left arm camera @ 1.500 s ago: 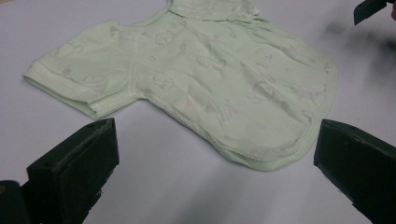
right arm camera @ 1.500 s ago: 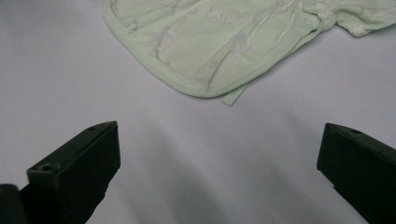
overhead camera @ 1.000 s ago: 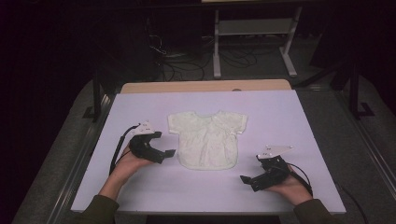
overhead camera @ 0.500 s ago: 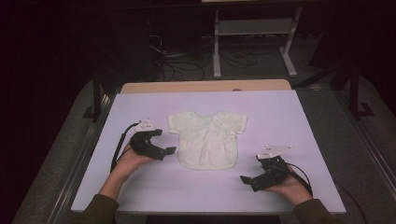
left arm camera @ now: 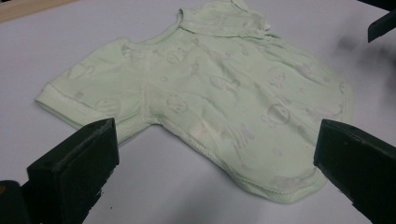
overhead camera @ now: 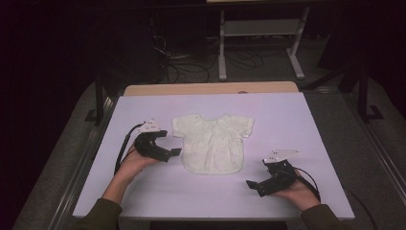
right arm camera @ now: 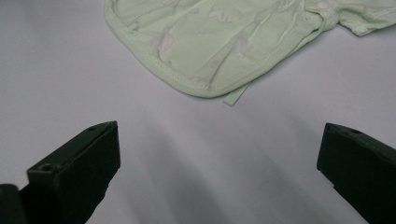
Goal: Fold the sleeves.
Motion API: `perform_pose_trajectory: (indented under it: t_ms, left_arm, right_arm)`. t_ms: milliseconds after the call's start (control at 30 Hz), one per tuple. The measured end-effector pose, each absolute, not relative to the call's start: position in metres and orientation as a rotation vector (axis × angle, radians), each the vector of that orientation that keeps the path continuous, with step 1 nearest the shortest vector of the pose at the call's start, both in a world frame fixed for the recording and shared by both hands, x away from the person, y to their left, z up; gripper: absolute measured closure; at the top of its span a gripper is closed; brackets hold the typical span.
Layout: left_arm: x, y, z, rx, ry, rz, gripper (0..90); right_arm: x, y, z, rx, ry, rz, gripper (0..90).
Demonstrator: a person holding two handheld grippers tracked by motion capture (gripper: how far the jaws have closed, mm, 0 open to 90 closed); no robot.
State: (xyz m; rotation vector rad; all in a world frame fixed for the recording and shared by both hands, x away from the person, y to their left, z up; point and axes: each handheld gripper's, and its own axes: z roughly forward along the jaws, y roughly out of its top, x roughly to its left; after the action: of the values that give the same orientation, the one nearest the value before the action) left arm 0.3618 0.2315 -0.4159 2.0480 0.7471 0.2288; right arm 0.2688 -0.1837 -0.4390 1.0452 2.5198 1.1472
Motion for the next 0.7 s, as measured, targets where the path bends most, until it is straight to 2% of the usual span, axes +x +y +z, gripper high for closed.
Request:
perform_pose_trajectory:
  t_ms: [700]
  left_arm:
    - [0.378, 0.226, -0.414, 2.038, 0.764, 0.242, 0.0]
  right_arm:
    - [0.269, -0.184, -0.439, 1.044, 2.523, 1.147, 0.0]
